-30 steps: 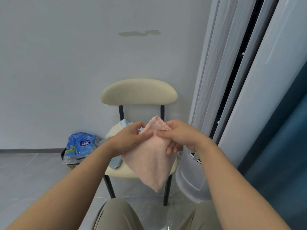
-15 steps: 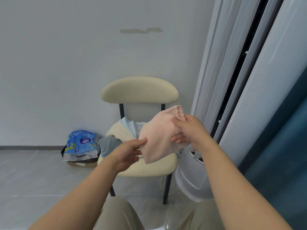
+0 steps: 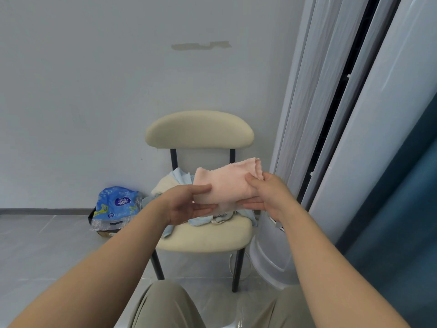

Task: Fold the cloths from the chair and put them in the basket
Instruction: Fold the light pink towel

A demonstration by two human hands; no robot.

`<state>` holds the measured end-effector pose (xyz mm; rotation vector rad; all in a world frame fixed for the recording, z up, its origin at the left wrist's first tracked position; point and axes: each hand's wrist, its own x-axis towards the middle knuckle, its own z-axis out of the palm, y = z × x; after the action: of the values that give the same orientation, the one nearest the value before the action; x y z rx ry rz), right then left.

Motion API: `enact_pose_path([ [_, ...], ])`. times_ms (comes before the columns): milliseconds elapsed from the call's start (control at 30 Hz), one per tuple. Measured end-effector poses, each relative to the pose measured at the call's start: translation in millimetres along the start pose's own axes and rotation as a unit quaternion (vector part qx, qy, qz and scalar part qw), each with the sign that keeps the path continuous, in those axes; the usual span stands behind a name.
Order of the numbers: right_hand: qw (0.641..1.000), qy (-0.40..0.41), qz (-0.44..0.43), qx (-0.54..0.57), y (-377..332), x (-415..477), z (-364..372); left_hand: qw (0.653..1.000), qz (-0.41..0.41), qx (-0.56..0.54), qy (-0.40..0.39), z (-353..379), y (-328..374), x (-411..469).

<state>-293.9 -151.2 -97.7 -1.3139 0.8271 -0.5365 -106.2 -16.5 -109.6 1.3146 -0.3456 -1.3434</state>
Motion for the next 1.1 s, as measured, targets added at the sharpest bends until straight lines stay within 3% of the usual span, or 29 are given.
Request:
enact_pose_path([
  [100,0.999,0.013,-0.037,-0.002,1,2,1,0.997,0.054,0.037,0.042,4,0,6],
  [300,0.987,0.025,-0.133,0.082,4,-10,4,0.961,0.248,0.012,0.125,5,-7,5],
  [567,0.973,0.022,-0.220,0.073,11,-16,6,0.939,0.340,0.029,0.052,7,-3,-10],
  [900,0.957,0.025,-0.285,0.052,2,-23,2,0.967,0.246,0.014,-0.069,1,17,-19],
  [1100,0.954,0.068,-0.289,0.033,2,-22,3,0.964,0.264,0.020,-0.025,6,23,-21],
])
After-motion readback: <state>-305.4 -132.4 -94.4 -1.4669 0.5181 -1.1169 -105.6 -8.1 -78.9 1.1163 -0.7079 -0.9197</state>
